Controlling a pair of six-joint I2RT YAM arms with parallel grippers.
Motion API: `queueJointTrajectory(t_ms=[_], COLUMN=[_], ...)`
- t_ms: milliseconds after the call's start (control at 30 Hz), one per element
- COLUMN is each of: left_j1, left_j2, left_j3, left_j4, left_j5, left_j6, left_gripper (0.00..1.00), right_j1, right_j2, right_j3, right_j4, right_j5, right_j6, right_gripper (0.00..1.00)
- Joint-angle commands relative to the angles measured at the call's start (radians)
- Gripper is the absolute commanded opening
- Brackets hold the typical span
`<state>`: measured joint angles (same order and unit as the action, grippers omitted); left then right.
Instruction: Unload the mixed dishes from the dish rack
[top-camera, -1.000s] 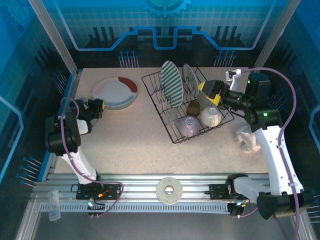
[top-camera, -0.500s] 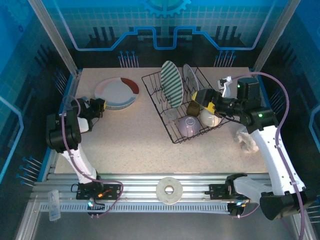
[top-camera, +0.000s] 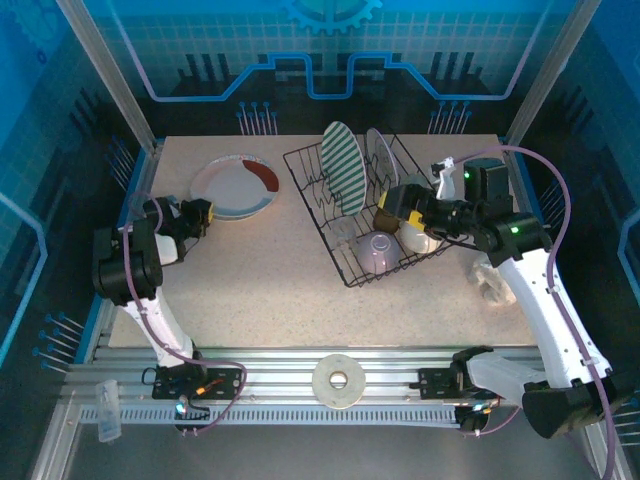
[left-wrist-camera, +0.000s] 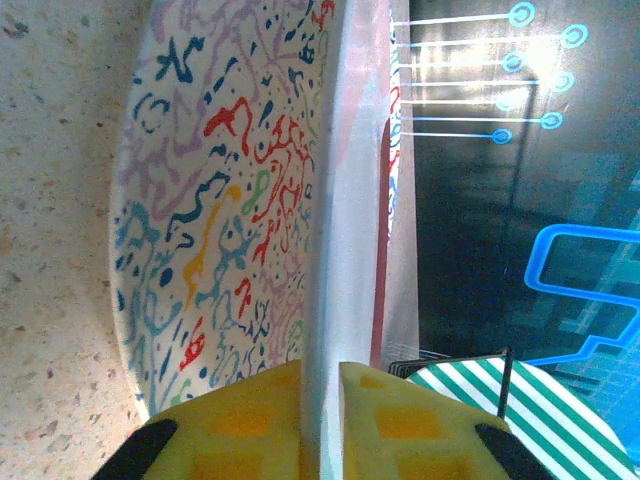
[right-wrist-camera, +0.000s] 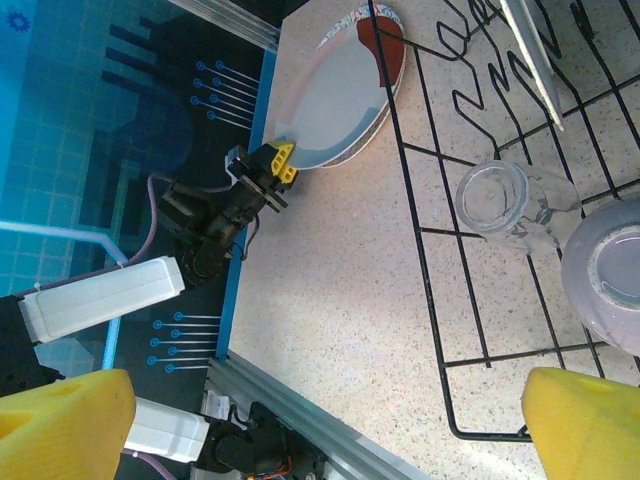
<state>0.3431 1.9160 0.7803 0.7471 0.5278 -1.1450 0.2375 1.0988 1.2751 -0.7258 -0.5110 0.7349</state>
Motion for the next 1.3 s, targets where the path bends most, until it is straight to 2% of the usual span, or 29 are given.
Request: queueJointTrajectory(t_ms=[0, 100, 267, 300, 400, 433, 700, 800, 1267], left_j1=[-0.006, -0.006, -0.007, -0.007, -0.012, -0.015, -0.036, -0.046, -0.075], left_j2=[-0.001, -0.007, -0.014, -0.017, -0.03, -0.037, -0.078, -0.074, -0.008], left_j3=[0.053, 0.091, 0.12, 0.128, 0.163, 0.176, 0.267, 0.339, 0.596], left_j4=[-0.057, -0.157, -0.221, -0.241, -0.321, -0.351, -0.537, -0.72, -1.167], left_j5=[0.006, 0.004, 0.004, 0.004, 0.005, 0.003, -0.028, -0.074, -0.164], left_j6=[0.041, 0.083, 0.089, 0.091, 0.123, 0.142, 0.238, 0.284, 0.356], left_gripper=[0.23, 0.36, 0.49, 0.54, 0.81, 0.99, 0.99, 0.99, 0.99], right_j1=[0.016, 0.017, 0.019, 0.02, 0.022, 0.023, 0.029, 0.031, 0.04], right_j2=[0.003, 0.004, 0.004, 0.004, 0.005, 0.006, 0.009, 0.008, 0.01], right_j3=[0.026, 0.03, 0.03, 0.031, 0.034, 0.036, 0.04, 0.04, 0.05], right_j4=[-0.017, -0.017, -0.012, -0.012, -0.019, -0.021, -0.024, -0.021, -0.037], right_j5=[0.011, 0.016, 0.018, 0.021, 0.031, 0.034, 0.041, 0.042, 0.058], right_j6=[-0.017, -0.019, -0.016, -0.016, -0.018, -0.019, -0.022, -0.022, -0.033], right_gripper=[1.0, 1.0, 1.0, 1.0, 1.0, 1.0, 1.0, 1.0, 1.0])
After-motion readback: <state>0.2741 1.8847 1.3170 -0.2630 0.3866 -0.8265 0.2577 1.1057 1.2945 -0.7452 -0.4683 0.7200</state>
